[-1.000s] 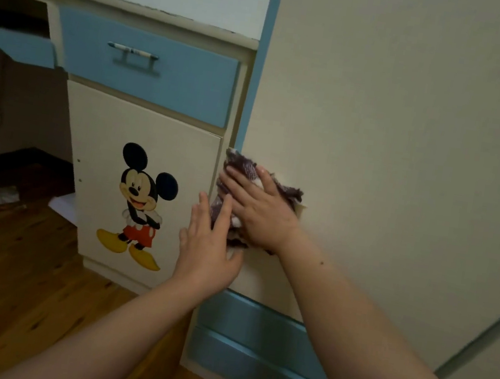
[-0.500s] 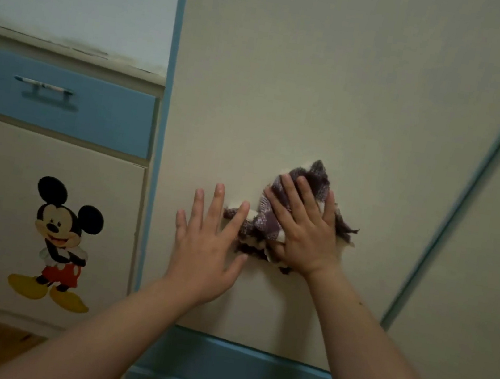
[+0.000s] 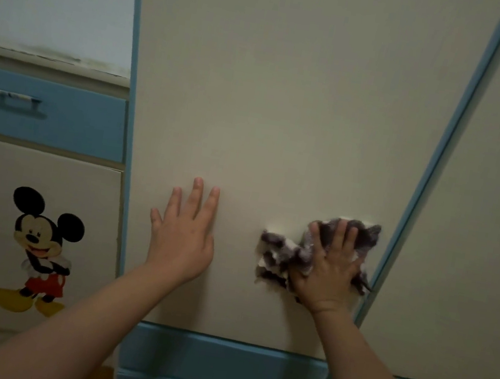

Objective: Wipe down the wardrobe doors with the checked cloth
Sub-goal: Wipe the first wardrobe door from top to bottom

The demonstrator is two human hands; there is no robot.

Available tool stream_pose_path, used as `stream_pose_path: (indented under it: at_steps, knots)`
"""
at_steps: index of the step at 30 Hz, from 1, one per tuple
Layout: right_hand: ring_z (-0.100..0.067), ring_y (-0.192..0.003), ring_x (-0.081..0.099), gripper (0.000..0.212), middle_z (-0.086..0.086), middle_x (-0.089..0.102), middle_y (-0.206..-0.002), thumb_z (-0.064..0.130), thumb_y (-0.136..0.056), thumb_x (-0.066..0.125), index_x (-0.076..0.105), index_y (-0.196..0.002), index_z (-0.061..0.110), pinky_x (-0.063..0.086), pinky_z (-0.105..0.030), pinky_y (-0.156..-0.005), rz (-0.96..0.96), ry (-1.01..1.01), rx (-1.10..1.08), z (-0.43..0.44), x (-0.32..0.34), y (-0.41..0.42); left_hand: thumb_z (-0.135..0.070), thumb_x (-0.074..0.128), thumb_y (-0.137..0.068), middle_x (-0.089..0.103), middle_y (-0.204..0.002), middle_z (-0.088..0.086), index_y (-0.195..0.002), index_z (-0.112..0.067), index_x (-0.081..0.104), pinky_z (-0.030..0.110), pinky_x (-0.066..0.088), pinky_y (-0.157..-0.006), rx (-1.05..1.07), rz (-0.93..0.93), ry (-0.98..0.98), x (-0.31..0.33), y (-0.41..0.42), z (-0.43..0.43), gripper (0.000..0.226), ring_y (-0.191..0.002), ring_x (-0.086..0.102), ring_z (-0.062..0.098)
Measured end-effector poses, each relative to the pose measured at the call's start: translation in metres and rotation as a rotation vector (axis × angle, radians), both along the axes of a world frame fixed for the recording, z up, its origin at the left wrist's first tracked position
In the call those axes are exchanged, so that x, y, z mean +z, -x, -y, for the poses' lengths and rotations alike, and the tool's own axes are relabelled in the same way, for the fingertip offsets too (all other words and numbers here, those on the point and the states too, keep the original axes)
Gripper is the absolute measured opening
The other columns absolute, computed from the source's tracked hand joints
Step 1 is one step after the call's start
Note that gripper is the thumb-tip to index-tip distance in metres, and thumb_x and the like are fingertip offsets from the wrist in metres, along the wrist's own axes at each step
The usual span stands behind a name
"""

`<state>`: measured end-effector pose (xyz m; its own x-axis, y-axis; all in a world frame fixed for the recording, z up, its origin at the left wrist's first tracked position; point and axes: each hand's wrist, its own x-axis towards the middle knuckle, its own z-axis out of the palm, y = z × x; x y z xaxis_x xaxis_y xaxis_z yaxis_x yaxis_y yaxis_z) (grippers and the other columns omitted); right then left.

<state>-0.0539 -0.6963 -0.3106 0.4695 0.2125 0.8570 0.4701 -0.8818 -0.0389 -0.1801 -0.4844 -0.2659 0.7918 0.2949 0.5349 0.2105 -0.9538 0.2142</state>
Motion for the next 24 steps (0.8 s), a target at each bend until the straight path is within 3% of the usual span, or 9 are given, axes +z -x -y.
stream_pose_path:
  at_steps: [2, 5, 9, 13, 16, 19, 21, 24]
  knots:
    - [-0.039, -0.137, 0.015, 0.080, -0.025, 0.021, -0.149, 0.054, -0.061, 0.058, 0.047, -0.133, 0.020, 0.024, -0.078, -0.087, 0.022, 0.118, 0.009, -0.018, -0.010, 0.008, -0.026, 0.040, -0.090, -0.012, -0.155, -0.004, -0.145, -0.031, -0.009, 0.061, 0.013, -0.106, 0.000, 0.023, 0.021, 0.001, 0.001, 0.001, 0.073, -0.141, -0.001, 0.029]
    - [-0.026, -0.141, -0.015, 0.088, -0.008, -0.016, -0.155, 0.055, -0.058, 0.065, 0.034, -0.137, 0.031, 0.012, -0.072, -0.099, 0.062, 0.212, 0.057, -0.051, -0.017, 0.017, -0.030, 0.045, -0.088, -0.014, -0.155, -0.006, -0.144, -0.031, -0.011, 0.062, 0.014, -0.106, -0.003, -0.001, 0.033, 0.001, 0.002, 0.000, 0.079, -0.141, -0.002, 0.028]
    - [-0.024, -0.141, -0.017, 0.086, -0.003, 0.008, -0.155, 0.053, -0.062, 0.069, 0.033, -0.139, 0.035, -0.001, -0.062, -0.105, 0.122, 0.327, 0.128, -0.106, -0.017, 0.036, -0.045, 0.052, -0.081, -0.017, -0.154, -0.008, -0.142, -0.037, -0.016, 0.062, 0.010, -0.106, -0.024, -0.072, 0.051, 0.008, 0.005, -0.001, 0.091, -0.141, -0.006, 0.026]
    - [-0.025, -0.141, 0.002, 0.095, 0.001, 0.022, -0.149, 0.062, -0.063, 0.067, 0.019, -0.138, 0.028, 0.002, -0.060, -0.104, 0.148, 0.385, 0.102, -0.140, -0.013, 0.046, -0.052, 0.050, -0.077, -0.018, -0.154, -0.009, -0.138, -0.040, -0.022, 0.065, 0.003, -0.105, -0.030, -0.111, 0.024, 0.013, 0.008, -0.003, 0.096, -0.141, -0.007, 0.027]
    - [-0.022, -0.141, -0.014, 0.089, 0.002, 0.012, -0.150, 0.056, -0.070, 0.063, 0.015, -0.140, 0.029, -0.003, -0.056, -0.107, 0.187, 0.450, 0.132, -0.133, -0.012, 0.039, -0.052, 0.049, -0.078, -0.022, -0.153, -0.009, -0.139, -0.039, -0.022, 0.066, 0.001, -0.105, -0.021, -0.121, 0.003, 0.011, 0.009, -0.005, 0.095, -0.141, -0.009, 0.025]
    - [-0.018, -0.143, -0.008, 0.071, 0.004, 0.018, -0.150, 0.042, -0.076, 0.054, 0.027, -0.141, 0.032, 0.000, -0.052, -0.109, 0.258, 0.490, 0.187, -0.105, -0.011, 0.026, -0.064, 0.040, -0.080, -0.027, -0.151, -0.007, -0.139, -0.039, -0.022, 0.066, 0.002, -0.104, 0.000, -0.110, -0.018, 0.004, 0.007, -0.007, 0.089, -0.140, -0.015, 0.025]
    - [-0.017, -0.143, -0.005, 0.066, 0.003, 0.011, -0.154, 0.043, -0.078, 0.046, 0.030, -0.141, 0.033, 0.004, -0.053, -0.109, 0.264, 0.474, 0.190, -0.073, -0.017, 0.016, -0.073, 0.031, -0.077, -0.033, -0.148, -0.004, -0.137, -0.042, -0.024, 0.067, 0.003, -0.104, 0.006, -0.122, -0.033, 0.000, 0.003, -0.005, 0.087, -0.139, -0.019, 0.028]
    - [-0.017, -0.143, -0.008, 0.078, 0.005, -0.014, -0.155, 0.047, -0.077, 0.041, 0.009, -0.146, 0.034, 0.003, -0.053, -0.108, 0.204, 0.352, 0.092, -0.013, -0.036, 0.001, -0.079, 0.025, -0.073, -0.044, -0.140, 0.003, -0.133, -0.044, -0.029, 0.067, 0.005, -0.104, -0.007, -0.148, -0.035, -0.004, -0.003, 0.001, 0.087, -0.136, -0.025, 0.036]
